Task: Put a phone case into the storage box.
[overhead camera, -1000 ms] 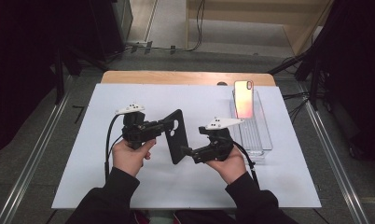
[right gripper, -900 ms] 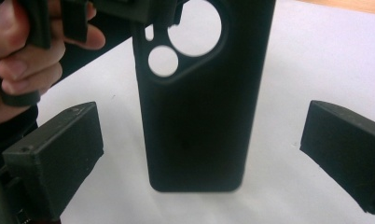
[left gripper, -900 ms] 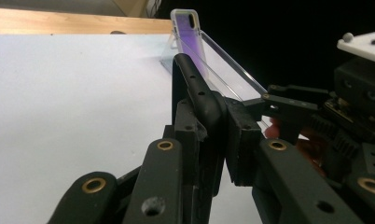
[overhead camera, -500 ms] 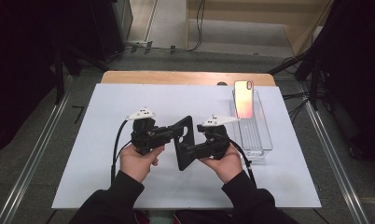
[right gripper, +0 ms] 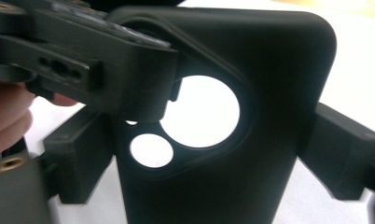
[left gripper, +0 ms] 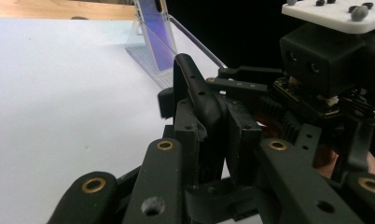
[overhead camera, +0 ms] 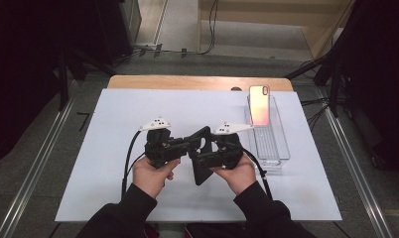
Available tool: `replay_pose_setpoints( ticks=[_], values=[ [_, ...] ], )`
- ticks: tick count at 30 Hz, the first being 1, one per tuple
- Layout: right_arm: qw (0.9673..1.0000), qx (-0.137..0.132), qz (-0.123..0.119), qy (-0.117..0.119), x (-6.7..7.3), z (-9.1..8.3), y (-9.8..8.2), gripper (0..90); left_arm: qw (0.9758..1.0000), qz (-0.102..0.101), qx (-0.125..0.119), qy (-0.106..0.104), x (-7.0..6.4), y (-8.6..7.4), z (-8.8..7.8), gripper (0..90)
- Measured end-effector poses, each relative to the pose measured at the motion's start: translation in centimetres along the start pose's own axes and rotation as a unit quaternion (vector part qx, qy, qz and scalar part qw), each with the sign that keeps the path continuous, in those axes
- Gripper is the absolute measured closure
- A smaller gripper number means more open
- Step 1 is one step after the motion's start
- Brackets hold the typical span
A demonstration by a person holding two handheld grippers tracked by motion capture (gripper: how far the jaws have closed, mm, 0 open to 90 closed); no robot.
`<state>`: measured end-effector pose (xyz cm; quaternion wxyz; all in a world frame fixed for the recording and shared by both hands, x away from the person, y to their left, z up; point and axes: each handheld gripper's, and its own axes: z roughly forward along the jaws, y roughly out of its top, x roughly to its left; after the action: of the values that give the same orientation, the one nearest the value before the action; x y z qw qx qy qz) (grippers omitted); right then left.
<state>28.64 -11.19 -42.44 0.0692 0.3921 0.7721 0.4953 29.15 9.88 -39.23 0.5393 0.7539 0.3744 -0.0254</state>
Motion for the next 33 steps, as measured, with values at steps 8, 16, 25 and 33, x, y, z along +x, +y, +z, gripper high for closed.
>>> replay_pose_setpoints(
  ticks=[8, 16, 25, 33],
  values=[
    [0.9998, -0.008, -0.014, -0.011, 0.3, -0.4, 0.1, 11.8, 0.9998, -0.016, -0.006, -0.01, 0.0, 0.2, -0.3, 73.9],
    [0.9997, 0.005, -0.014, -0.019, -0.3, -0.4, 0.0, 12.0, 0.9991, -0.039, -0.012, -0.013, 0.4, 1.0, -1.5, 48.4],
    [0.9997, 0.005, -0.019, -0.013, -1.4, -1.2, 0.1, 12.0, 0.9978, -0.058, 0.011, -0.031, 1.2, 1.4, -3.0, 38.0],
    [0.9995, 0.009, -0.022, 0.021, -2.4, -2.3, 0.4, 12.0, 0.9966, -0.056, 0.049, -0.035, 2.2, 0.9, -3.7, 32.7]
  ],
)
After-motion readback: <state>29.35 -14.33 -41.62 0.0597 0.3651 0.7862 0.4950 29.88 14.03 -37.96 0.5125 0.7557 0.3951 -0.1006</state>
